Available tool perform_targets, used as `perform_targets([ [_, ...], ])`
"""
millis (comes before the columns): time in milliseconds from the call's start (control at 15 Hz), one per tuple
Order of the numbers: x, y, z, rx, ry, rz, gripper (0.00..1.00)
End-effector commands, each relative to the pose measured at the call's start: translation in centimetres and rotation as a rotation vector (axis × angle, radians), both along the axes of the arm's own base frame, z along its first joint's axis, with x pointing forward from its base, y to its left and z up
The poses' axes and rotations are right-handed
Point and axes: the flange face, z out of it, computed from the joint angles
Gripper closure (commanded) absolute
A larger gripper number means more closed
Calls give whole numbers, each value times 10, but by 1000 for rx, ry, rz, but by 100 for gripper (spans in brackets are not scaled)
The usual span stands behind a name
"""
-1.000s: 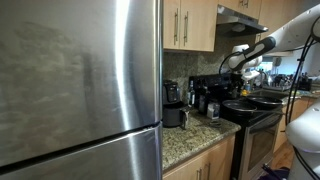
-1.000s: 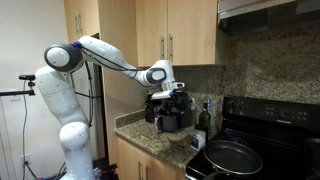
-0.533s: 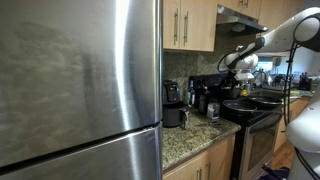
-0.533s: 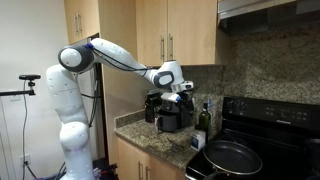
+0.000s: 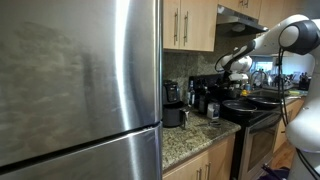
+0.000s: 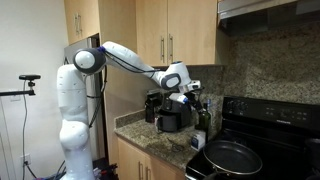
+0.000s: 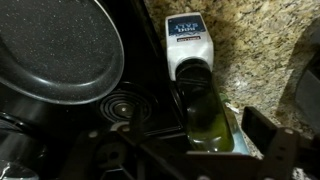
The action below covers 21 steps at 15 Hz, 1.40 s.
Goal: Move the bottle of oil to the left edge of the counter
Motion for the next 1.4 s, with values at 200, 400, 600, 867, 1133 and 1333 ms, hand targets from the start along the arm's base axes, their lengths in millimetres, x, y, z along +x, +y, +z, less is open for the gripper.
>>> perform_targets([
  [200, 47, 20, 4, 29, -242, 9, 0],
  [400, 73, 28, 13, 69, -303, 16, 0],
  [600, 65, 32, 14, 68, -285, 3, 0],
  [867, 78, 28, 4, 68, -295, 12, 0],
  [1133, 101, 26, -5, 80, -346, 32, 0],
  [1333, 117, 21, -12, 90, -376, -4, 0],
])
